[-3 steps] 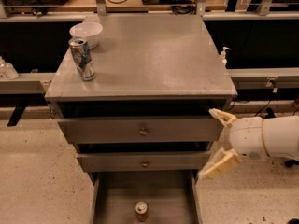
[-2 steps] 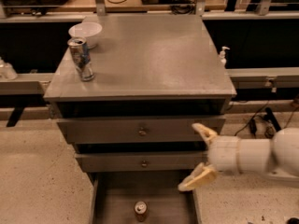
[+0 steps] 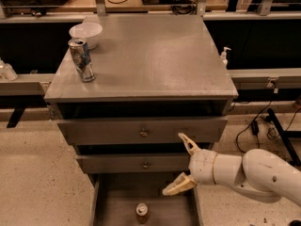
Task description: Pick orange can from bottom drawer and place on counter
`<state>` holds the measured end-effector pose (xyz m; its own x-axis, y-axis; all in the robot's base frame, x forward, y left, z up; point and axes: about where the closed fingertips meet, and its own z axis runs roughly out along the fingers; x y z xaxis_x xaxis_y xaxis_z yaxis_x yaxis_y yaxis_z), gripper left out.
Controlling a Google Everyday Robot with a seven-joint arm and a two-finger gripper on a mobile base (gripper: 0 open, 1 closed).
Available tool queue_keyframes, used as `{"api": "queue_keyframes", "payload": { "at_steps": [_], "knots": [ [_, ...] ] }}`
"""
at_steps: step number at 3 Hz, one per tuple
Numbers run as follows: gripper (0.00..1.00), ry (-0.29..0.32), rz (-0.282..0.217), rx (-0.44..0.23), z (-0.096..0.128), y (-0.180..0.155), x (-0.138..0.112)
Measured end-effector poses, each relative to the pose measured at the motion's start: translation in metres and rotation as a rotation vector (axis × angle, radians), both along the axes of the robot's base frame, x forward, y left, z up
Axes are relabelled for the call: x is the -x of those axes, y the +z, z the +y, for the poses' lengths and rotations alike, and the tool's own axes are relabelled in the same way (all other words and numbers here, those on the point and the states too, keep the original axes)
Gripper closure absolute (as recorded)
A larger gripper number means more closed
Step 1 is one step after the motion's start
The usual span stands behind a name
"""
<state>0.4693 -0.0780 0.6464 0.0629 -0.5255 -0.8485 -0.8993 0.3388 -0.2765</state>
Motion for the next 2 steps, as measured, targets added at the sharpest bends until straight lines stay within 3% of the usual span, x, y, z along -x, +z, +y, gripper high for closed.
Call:
{"api": "queue_keyframes", "payload": {
  "at_steps": [1, 2],
  "knots": [
    [0.00, 0.034, 0.026, -0.004, 0.005, -0.002, 0.001],
    [0.00, 0.123, 0.049, -0.024, 0.029, -0.044, 0.000]
  ]
}}
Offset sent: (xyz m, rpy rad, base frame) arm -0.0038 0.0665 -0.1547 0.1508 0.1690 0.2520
